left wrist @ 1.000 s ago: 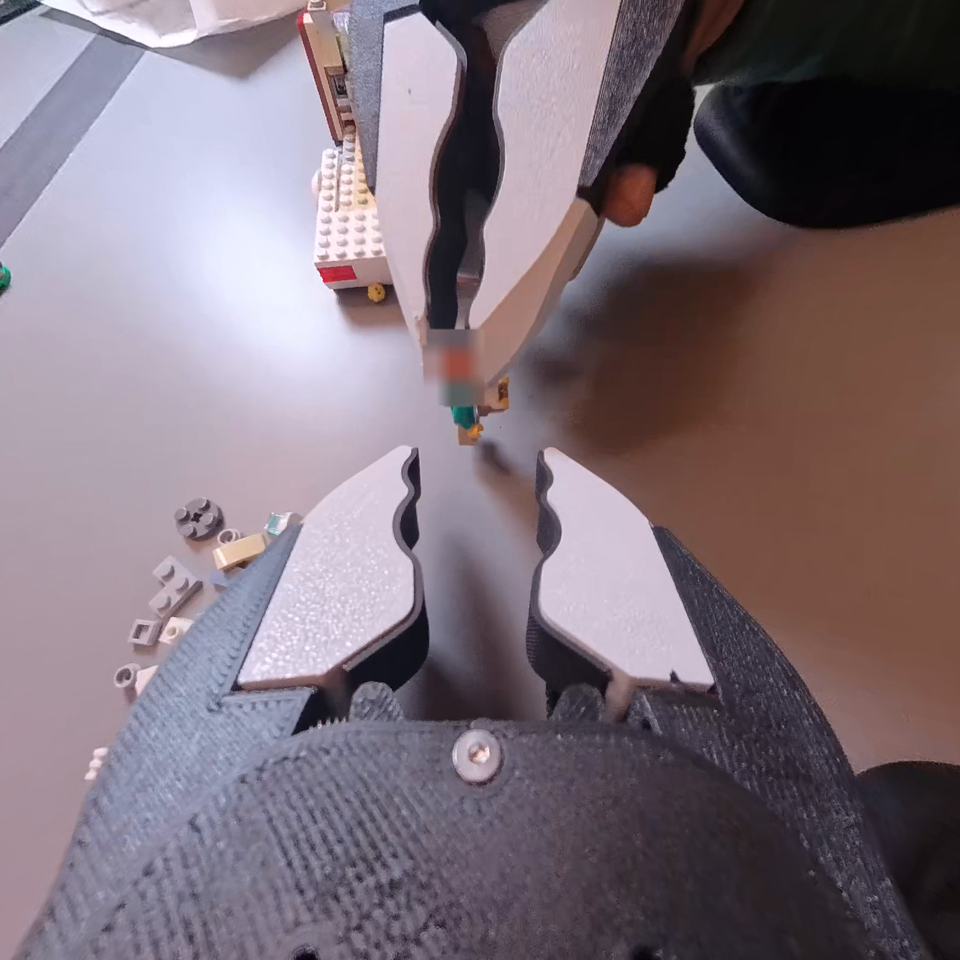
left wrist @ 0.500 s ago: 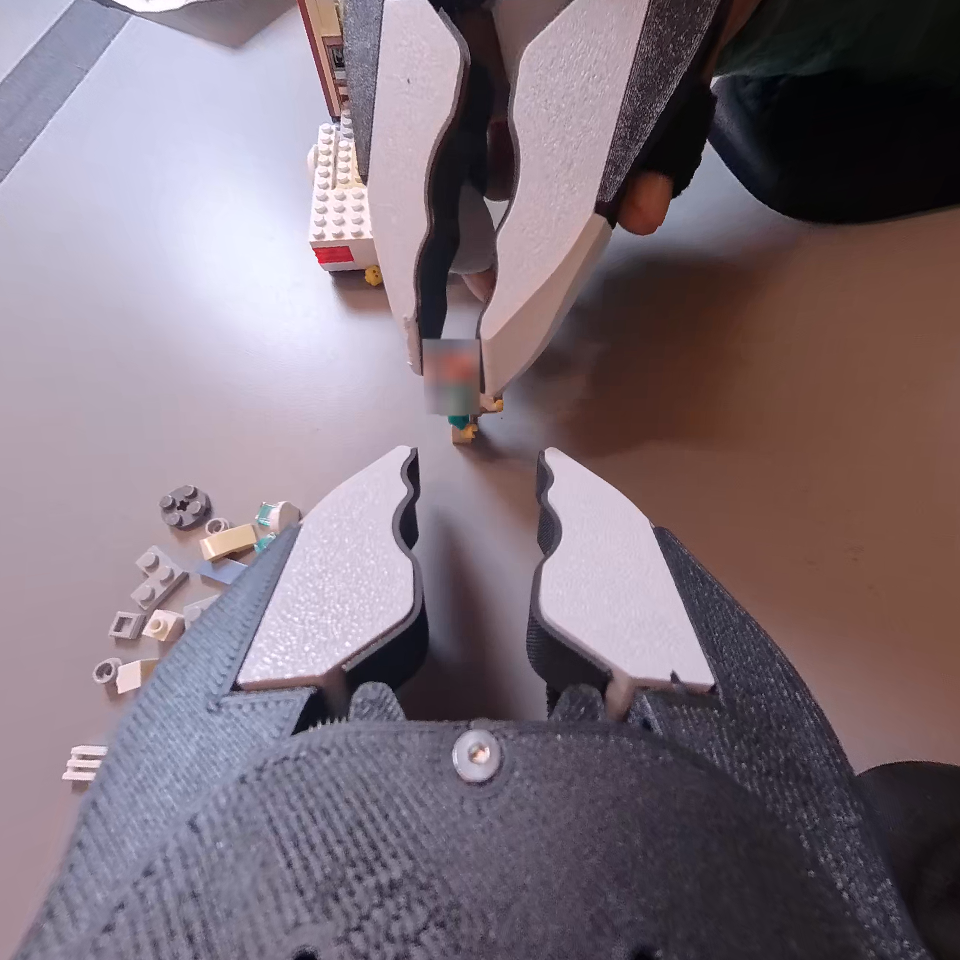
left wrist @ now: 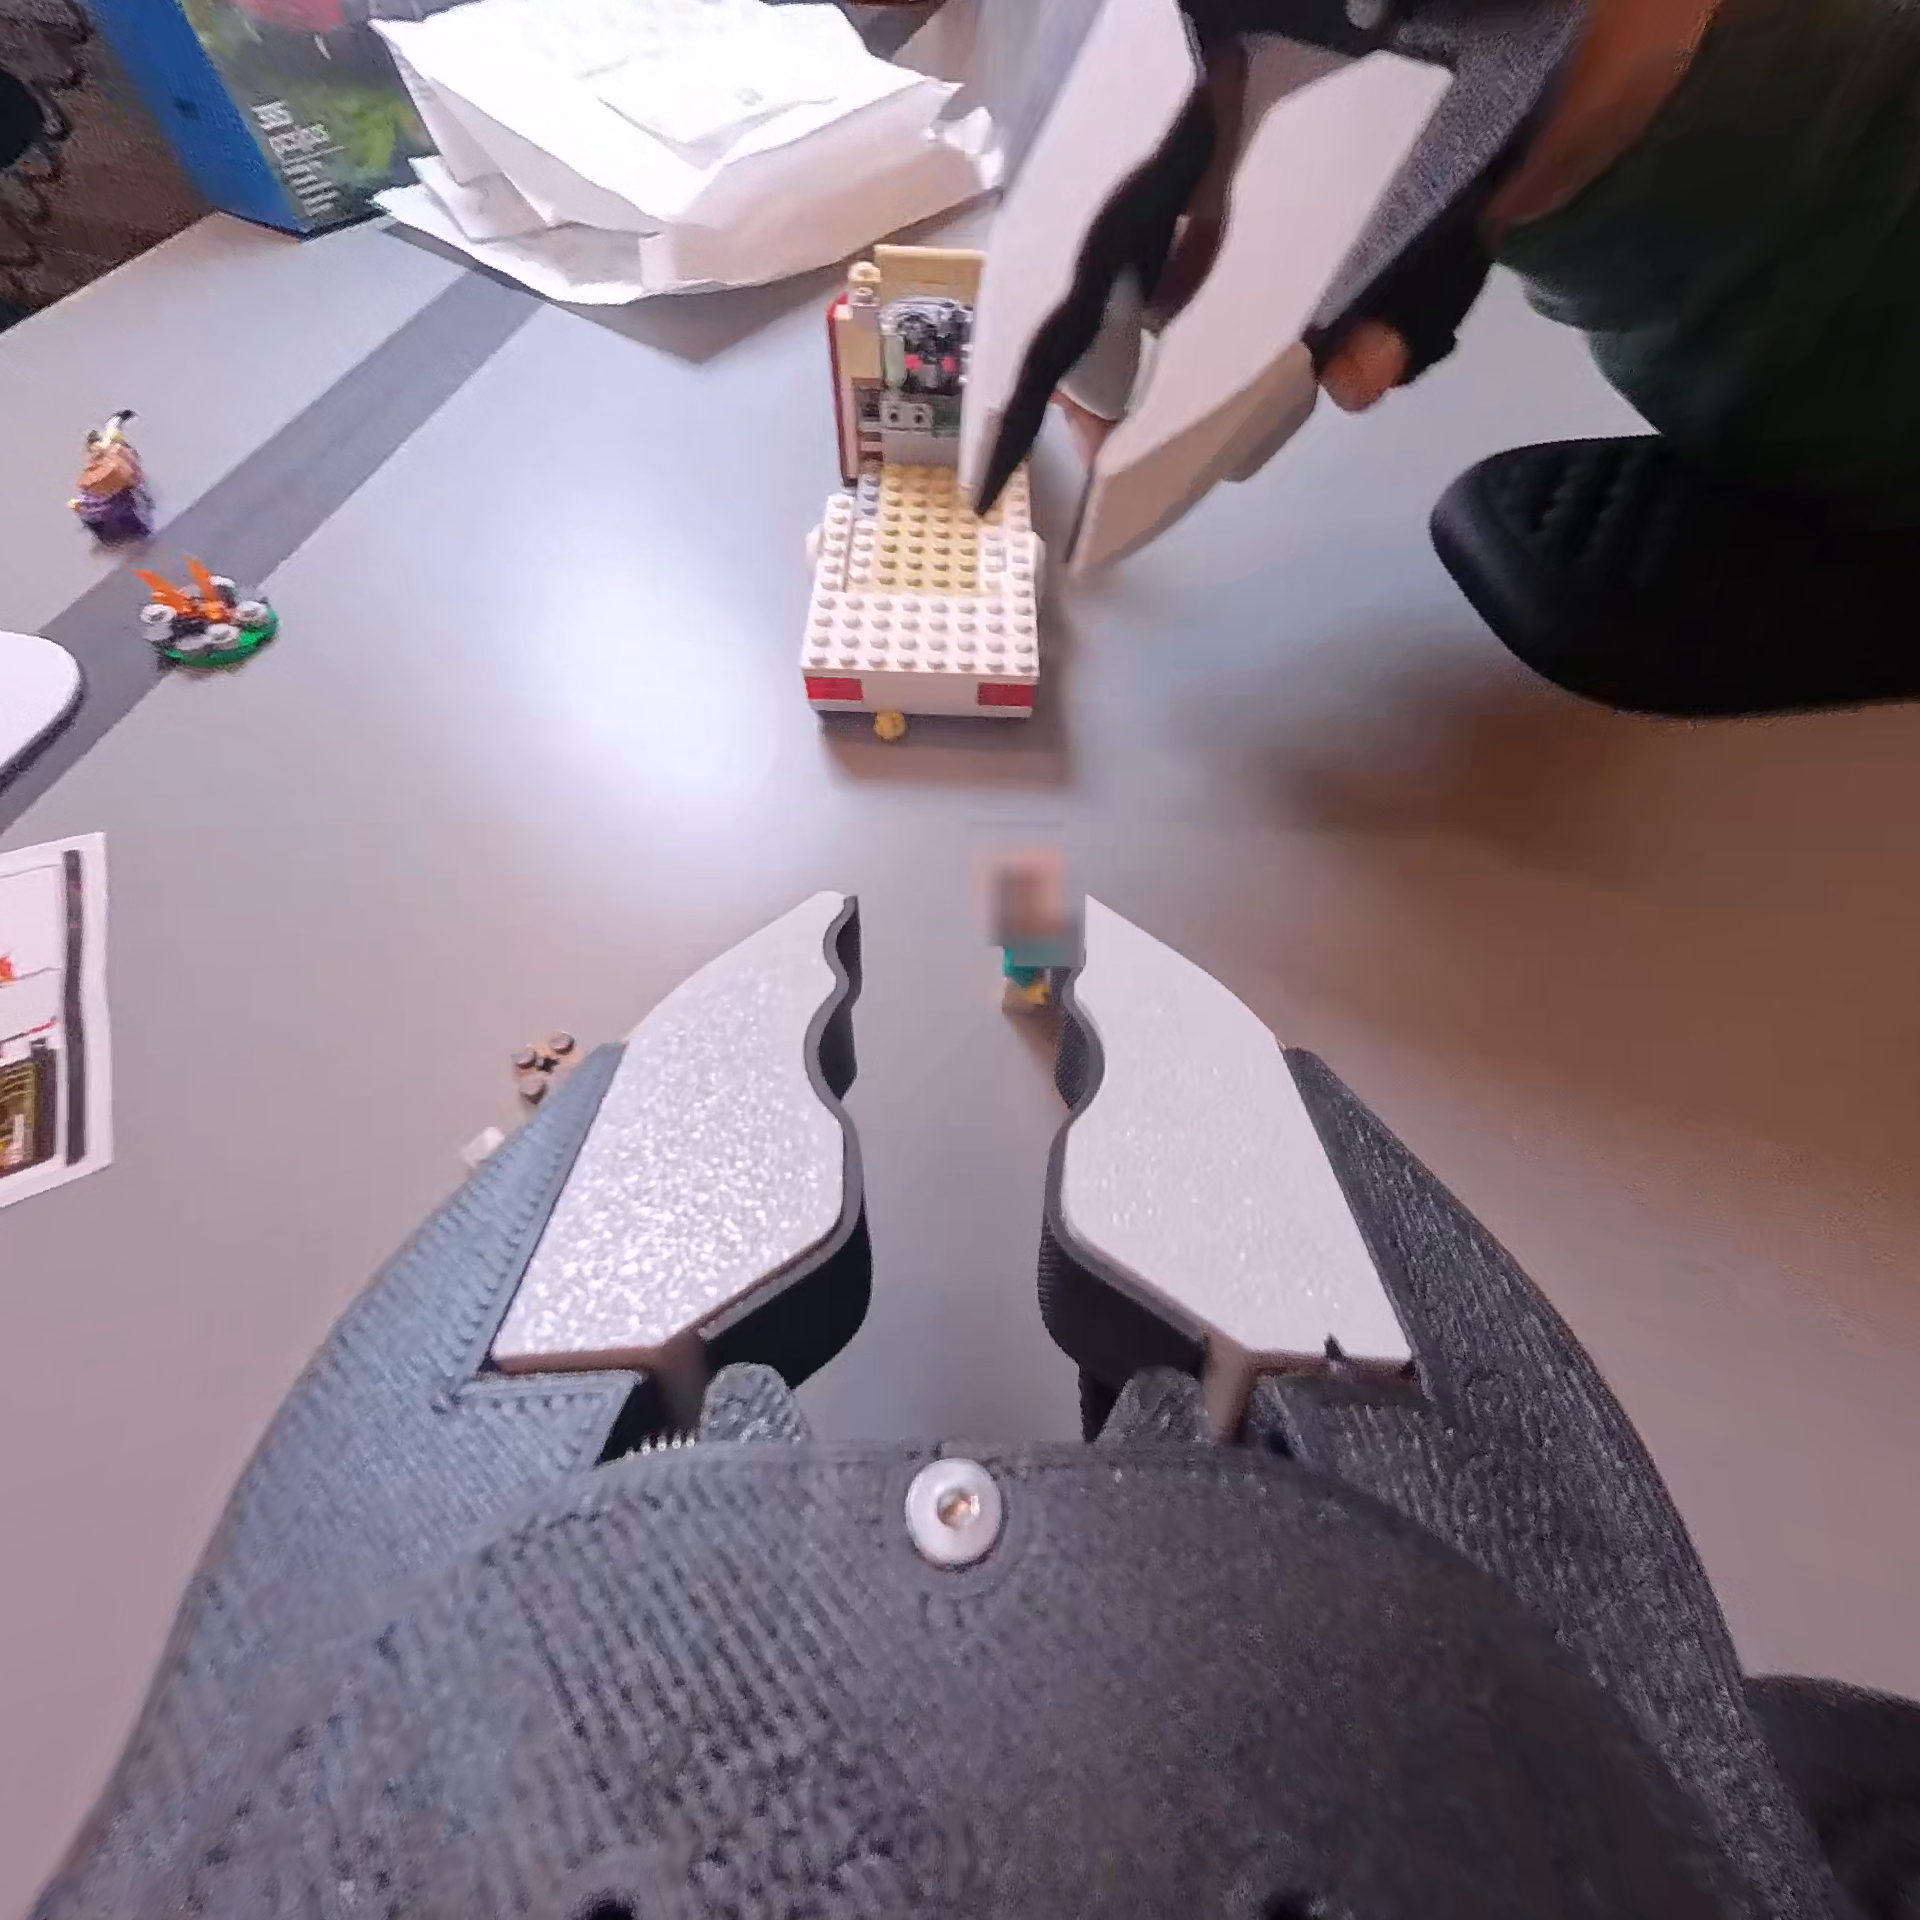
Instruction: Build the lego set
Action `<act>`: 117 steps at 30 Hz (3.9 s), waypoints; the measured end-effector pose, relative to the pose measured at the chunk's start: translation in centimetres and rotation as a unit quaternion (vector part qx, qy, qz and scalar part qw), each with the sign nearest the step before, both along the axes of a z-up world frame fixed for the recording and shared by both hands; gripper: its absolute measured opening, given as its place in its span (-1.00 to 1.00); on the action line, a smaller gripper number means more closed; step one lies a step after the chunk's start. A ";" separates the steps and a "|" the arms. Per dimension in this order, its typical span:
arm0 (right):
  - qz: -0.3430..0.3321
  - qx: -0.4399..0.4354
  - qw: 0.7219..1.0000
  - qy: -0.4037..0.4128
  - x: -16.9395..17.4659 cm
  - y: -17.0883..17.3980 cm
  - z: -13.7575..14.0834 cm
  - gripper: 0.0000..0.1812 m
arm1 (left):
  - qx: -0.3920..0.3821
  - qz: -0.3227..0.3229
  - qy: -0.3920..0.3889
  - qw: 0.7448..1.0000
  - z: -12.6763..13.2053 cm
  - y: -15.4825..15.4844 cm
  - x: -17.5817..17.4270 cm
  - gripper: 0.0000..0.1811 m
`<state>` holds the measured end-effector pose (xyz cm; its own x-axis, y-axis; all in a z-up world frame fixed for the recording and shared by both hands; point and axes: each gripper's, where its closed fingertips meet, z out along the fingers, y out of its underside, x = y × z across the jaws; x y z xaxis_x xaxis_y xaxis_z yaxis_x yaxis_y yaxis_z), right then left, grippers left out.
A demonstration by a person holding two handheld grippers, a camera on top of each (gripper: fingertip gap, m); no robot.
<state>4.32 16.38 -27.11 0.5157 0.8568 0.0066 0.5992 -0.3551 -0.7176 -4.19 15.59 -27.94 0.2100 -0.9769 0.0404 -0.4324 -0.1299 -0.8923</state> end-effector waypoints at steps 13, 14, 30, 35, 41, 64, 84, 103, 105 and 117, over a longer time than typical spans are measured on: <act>0.016 -0.021 0.998 -0.062 -0.9 -0.9 -4.3 -0.81 | -0.034 -0.058 0.109 0.992 -2.1 4.5 5.0 -0.80; 0.013 -0.016 0.997 -0.068 -0.7 -0.8 -4.3 -0.80 | -0.044 -0.069 0.114 0.990 -2.4 4.3 5.4 -0.80; -0.001 -0.013 1.000 -0.008 2.0 -2.4 -2.6 -0.75 | -0.025 -0.107 0.186 0.976 -5.1 3.8 9.2 -0.82; -0.002 -0.011 1.000 0.006 2.3 -2.7 -2.5 -0.75 | -0.010 -0.102 0.184 0.978 -5.1 4.0 9.1 -0.91; -0.002 0.005 0.999 0.053 1.5 -2.5 -1.5 -0.75 | 0.074 -0.115 0.129 0.982 -2.1 2.8 8.6 -0.92; 0.108 -0.244 0.867 0.421 -4.1 -8.5 7.0 -0.90 | 0.368 -0.105 0.011 0.924 7.7 -7.7 5.4 -0.92; 0.128 0.204 0.905 0.352 -4.2 -8.7 10.0 -0.92 | -0.377 -0.092 -0.361 0.848 10.9 -7.0 3.7 -0.79; 0.139 0.386 0.891 0.194 -5.1 -9.1 8.8 -0.92 | -0.405 -0.135 -0.340 0.838 10.0 -8.8 4.3 -0.91; 0.137 0.388 0.891 0.190 -5.0 -9.0 8.8 -0.92 | -0.402 -0.133 -0.351 0.835 10.3 -8.5 4.0 -0.96; 0.139 0.396 0.889 0.182 -5.0 -9.0 8.4 -0.92 | -0.409 -0.135 -0.340 0.836 9.7 -8.7 4.2 -0.91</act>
<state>-0.73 7.42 -18.68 0.3764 0.7528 0.5400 0.2616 0.4728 -0.8415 0.04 6.91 -18.24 -0.3575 -0.5717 0.7385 0.0264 -0.7966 -0.6039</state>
